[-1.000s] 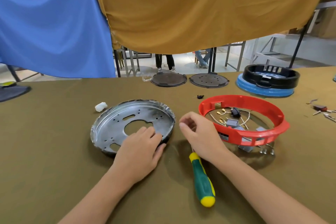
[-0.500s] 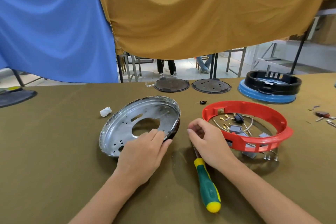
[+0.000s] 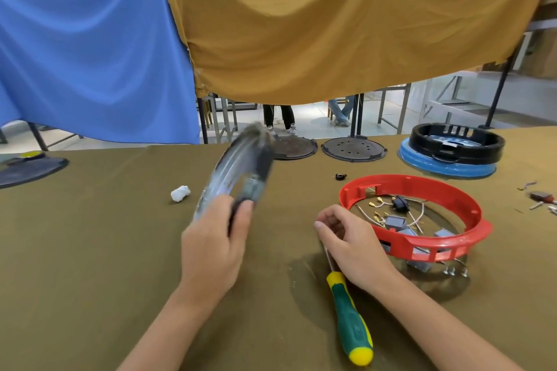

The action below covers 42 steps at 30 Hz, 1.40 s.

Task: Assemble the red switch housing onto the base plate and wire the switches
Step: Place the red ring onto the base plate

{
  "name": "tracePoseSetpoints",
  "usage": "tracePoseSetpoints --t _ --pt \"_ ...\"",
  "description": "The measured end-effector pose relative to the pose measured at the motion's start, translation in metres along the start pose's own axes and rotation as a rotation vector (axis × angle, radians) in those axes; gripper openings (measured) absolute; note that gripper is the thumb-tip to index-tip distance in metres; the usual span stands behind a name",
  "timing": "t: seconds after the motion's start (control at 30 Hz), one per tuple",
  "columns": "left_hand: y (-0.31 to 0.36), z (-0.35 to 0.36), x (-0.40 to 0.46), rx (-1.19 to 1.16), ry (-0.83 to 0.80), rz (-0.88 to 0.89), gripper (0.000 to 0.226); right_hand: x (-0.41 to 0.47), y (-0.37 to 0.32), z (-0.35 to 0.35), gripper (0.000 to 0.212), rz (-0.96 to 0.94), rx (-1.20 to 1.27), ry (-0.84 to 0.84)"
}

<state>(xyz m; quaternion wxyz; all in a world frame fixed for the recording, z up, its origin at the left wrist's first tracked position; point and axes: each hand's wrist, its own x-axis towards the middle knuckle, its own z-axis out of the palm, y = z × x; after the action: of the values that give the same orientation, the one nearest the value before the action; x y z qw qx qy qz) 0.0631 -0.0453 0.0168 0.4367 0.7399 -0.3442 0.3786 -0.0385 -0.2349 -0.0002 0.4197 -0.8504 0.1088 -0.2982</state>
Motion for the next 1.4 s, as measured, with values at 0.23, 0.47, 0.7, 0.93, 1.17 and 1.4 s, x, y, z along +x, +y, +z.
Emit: tracePoseSetpoints --t 0.23,0.47,0.7,0.93,1.17,1.4 --pt "-0.018 -0.020 0.026 -0.619 0.465 -0.519 0.039 0.001 0.002 0.001 0.010 0.001 0.016 0.005" --pt "-0.029 -0.016 0.028 -1.100 0.398 -1.210 0.034 0.004 0.005 0.004 0.016 0.036 0.113 0.020" --pt "-0.026 -0.010 0.020 -1.206 0.151 -1.211 0.061 0.010 0.000 0.006 0.050 0.292 0.418 0.004" --pt "-0.029 -0.003 0.015 -1.125 -0.023 -1.154 0.036 0.012 0.002 0.007 0.031 0.346 0.676 -0.013" --pt "-0.035 0.002 0.011 -0.944 -0.154 -0.998 0.032 0.017 0.013 0.004 0.030 0.401 0.771 0.051" --pt "-0.035 0.004 0.009 -0.873 -0.189 -0.912 0.028 0.017 0.013 0.002 0.024 0.383 0.753 0.073"
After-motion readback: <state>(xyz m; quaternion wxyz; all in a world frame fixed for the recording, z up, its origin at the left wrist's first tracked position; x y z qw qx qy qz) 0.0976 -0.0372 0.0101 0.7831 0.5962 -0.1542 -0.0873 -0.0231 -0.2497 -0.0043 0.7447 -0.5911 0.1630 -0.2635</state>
